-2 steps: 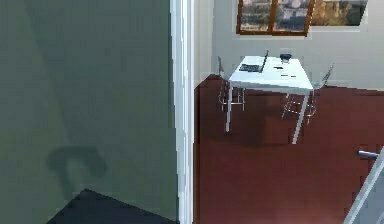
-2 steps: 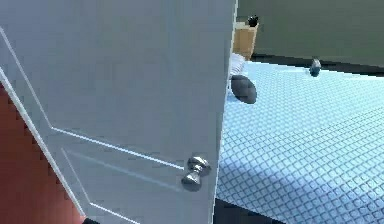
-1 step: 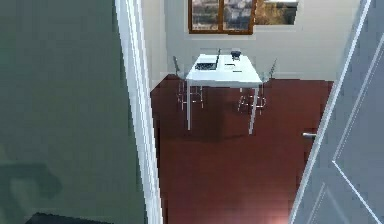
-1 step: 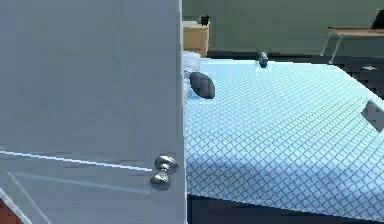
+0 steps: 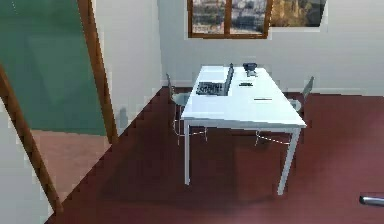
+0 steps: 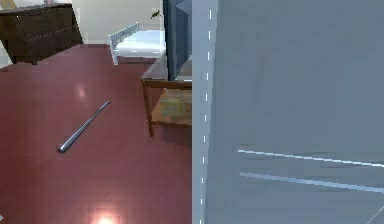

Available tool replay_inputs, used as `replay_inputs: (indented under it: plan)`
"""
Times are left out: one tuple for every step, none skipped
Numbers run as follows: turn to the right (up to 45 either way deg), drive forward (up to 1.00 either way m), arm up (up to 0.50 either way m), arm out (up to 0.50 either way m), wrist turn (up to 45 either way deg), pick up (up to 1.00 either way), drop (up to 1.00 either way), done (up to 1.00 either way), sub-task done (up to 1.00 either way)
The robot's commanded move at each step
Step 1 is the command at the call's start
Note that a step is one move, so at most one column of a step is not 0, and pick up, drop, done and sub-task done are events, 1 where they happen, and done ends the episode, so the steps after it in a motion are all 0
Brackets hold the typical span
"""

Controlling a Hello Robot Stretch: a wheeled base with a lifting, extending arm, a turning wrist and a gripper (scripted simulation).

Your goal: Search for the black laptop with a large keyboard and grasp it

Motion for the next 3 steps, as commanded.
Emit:
replay_inputs:
  plan:
    - [6.0,0.0,0.0,0.0,0.0,0.0,0.0,0.0,0.0]
    - [0.0,0.2,0.0,0.0,0.0,0.0,0.0,0.0,0.0]
    - [-27.0,0.0,0.0,0.0,0.0,0.0,0.0,0.0,0.0]
